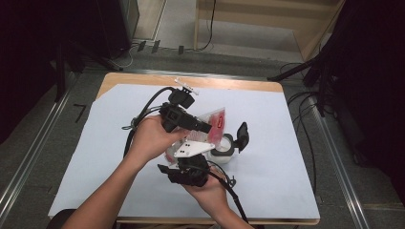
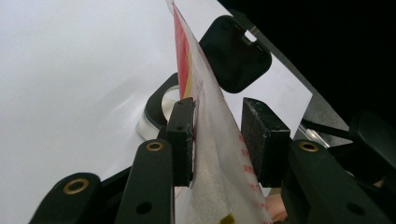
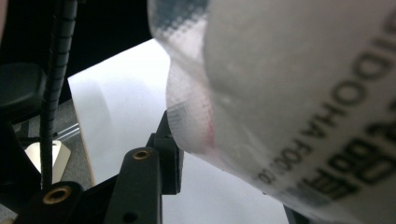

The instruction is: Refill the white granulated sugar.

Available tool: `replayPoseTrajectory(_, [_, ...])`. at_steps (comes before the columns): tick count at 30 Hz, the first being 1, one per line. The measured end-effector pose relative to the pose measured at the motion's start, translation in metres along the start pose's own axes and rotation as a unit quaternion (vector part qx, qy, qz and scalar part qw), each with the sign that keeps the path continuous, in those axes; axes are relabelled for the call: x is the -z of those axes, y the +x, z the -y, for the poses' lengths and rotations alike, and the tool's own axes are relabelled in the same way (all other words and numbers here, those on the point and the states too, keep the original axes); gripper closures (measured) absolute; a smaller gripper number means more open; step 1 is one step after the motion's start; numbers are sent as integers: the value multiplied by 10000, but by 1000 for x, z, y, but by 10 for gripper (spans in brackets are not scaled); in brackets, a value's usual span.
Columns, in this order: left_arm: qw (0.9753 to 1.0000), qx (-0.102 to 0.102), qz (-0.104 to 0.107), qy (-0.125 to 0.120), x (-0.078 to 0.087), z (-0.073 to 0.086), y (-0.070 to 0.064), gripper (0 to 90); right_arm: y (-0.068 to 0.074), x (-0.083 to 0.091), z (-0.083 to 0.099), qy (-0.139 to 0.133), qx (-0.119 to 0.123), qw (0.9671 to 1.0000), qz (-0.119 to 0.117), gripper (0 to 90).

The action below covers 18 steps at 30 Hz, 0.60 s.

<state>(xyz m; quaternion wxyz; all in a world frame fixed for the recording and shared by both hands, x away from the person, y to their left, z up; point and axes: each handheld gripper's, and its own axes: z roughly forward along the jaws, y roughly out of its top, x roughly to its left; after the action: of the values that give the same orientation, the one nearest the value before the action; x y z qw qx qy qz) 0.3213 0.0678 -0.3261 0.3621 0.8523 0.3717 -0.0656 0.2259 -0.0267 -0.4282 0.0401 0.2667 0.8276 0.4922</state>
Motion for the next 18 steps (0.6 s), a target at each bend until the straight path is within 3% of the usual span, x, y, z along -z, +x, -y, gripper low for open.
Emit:
replayPoseTrajectory(14, [10000,38,60,27,5,1,1,656,4,-7,7,56,122,9999,-35,574])
replayPoseTrajectory(18, [9998,57,15,185,3,2,1,655,6,-12,11,119,192,9997,-18,573])
